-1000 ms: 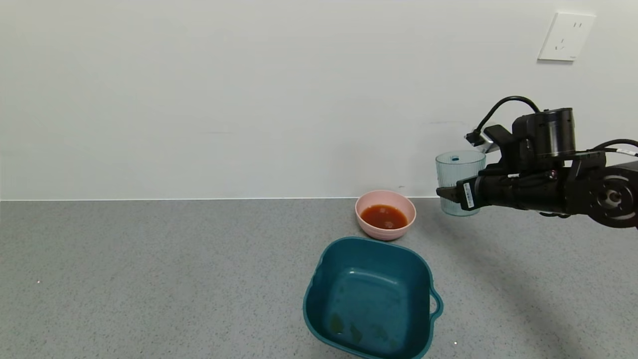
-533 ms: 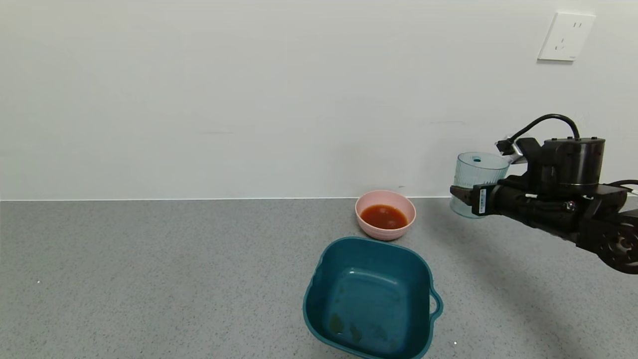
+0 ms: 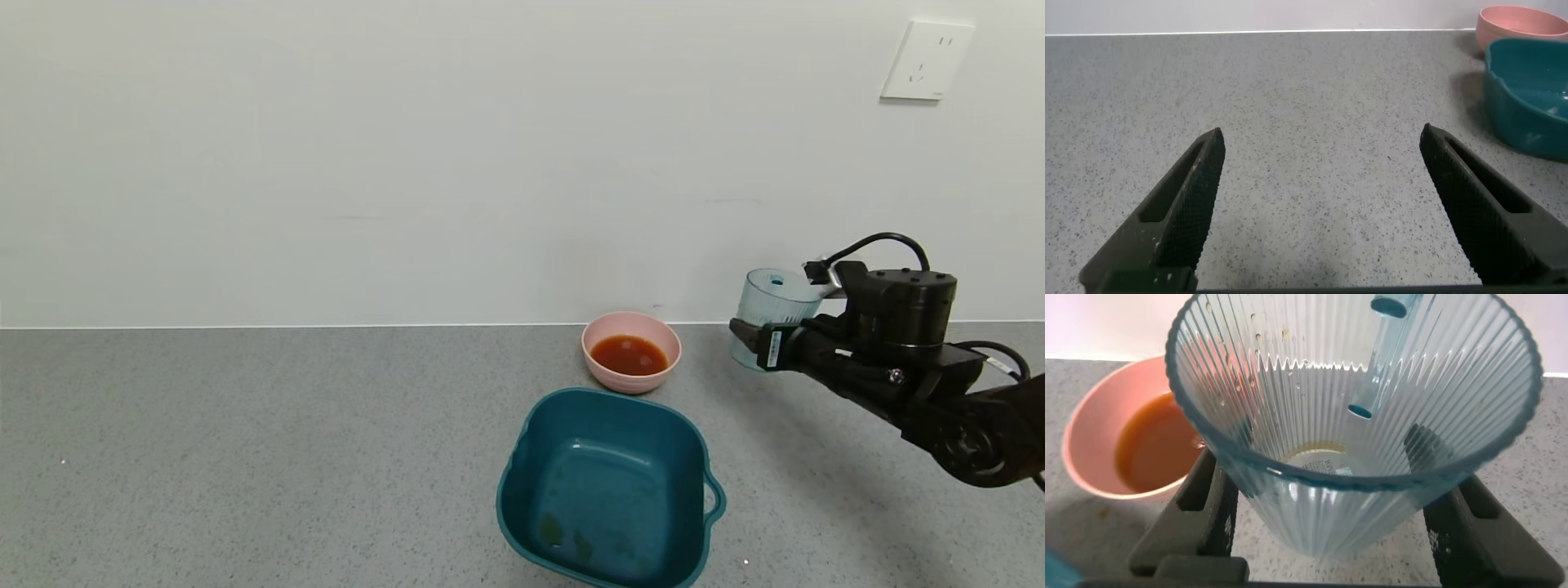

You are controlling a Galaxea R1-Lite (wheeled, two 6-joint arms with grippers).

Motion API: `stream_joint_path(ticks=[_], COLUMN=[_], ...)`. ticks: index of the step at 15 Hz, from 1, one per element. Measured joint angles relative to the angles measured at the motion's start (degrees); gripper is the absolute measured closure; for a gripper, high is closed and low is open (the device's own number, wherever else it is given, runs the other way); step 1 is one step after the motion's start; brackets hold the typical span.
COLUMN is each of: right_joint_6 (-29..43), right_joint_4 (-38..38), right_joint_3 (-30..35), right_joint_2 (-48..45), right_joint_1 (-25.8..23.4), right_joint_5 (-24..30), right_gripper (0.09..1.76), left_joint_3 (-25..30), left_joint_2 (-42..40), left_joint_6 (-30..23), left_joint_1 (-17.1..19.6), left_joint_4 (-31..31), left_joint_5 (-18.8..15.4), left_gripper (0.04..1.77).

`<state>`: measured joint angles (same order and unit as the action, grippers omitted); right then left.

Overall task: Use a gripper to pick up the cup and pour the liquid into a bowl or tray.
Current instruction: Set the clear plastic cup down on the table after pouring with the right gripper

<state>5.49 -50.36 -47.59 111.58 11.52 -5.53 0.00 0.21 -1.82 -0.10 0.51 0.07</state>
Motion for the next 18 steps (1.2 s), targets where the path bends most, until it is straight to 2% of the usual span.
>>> stream_joint_path(ticks=[9,14,18], right_joint_6=[-2.4,-2.4,-2.4], right_joint_4=[-22.0,-26.8,-27.3], right_joint_3=[4.2,4.6,4.6], right_joint_2=[14.1,19.0,20.0], right_joint_1=[-3.0,-3.6,-3.6], right_joint_5=[-0.9,-0.9,-0.9], right_gripper=[0.53,0.53,0.53], left_joint_3=[0.0,0.0,0.0], left_joint_2=[0.0,0.0,0.0], left_joint_6=[0.0,0.0,0.0], left_joint_1=[0.0,0.0,0.0], left_joint_4=[0.0,0.0,0.0], left_joint_5=[0.0,0.0,0.0], left_gripper=[0.09,0.09,0.09])
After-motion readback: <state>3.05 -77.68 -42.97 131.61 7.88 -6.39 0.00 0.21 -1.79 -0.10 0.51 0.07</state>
